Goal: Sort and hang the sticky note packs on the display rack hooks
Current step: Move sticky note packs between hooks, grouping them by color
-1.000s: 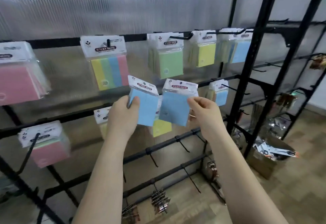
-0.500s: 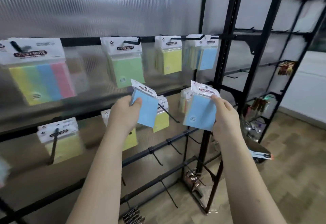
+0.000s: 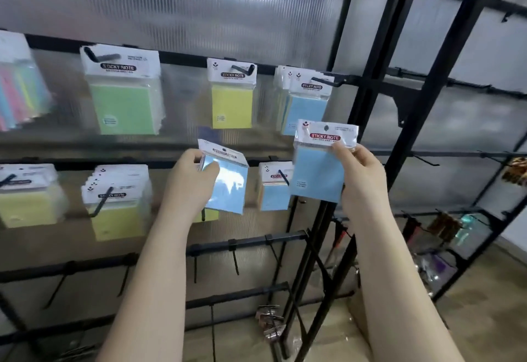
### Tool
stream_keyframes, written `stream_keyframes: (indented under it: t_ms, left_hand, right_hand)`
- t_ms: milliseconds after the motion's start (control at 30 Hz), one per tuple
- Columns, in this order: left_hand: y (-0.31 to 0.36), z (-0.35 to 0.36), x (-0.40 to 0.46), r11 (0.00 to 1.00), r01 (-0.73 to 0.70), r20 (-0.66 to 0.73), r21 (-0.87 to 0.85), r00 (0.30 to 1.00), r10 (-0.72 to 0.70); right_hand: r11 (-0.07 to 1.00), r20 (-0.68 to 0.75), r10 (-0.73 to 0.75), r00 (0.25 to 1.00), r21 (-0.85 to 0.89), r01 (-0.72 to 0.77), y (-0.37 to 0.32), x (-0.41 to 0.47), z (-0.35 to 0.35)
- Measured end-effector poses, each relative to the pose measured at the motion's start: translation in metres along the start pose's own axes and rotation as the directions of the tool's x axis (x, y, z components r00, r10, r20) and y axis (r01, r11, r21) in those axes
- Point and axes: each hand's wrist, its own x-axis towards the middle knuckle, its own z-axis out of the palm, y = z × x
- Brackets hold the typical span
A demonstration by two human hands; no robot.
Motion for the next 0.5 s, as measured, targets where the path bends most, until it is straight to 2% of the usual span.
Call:
stream_keyframes:
  t_ms: [267, 500]
  left_hand:
    - [0.01, 0.024, 0.001, 0.987, 0.08, -0.007, 0.14, 0.997, -0.08]
    - [0.015, 0.022, 0.018, 0.98, 0.047, 0.014, 0.191, 0.999, -0.051]
  right_hand:
    - [0.982, 0.017, -0.183, 0.983, 0.055, 0.182, -0.026, 0.033, -0.01]
    - [0.967, -0.021, -0.211, 0.977, 0.139, 0.211, -0.038, 0.049, 0.012]
